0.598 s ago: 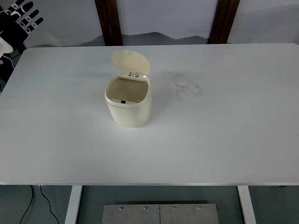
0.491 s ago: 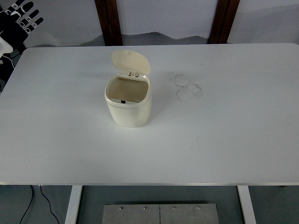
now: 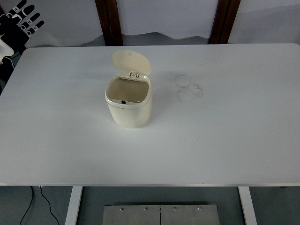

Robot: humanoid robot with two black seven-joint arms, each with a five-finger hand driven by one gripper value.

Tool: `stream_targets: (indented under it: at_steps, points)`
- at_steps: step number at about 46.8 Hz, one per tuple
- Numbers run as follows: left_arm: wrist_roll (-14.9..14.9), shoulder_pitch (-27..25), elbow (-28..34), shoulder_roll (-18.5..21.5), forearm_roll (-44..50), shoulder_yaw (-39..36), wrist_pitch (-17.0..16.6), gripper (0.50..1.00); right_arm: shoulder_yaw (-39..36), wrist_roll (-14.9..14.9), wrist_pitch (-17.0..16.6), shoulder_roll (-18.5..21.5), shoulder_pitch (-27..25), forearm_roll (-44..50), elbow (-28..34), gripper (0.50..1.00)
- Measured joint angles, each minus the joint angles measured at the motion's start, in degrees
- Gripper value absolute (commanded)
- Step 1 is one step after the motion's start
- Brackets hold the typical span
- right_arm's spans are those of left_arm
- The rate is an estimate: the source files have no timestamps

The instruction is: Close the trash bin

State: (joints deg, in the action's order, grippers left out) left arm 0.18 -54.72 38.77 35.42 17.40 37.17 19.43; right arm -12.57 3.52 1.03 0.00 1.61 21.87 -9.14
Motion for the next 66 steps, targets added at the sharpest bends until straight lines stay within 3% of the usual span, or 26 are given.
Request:
stream_targets:
  at_steps: [66]
  points:
    - [-0.69,-1.05,0.57,0.18,-1.75,-0.34,0.8,1.0,0.0,-0.01,0.0,0.0,-0.03,0.0,0.0,0.995]
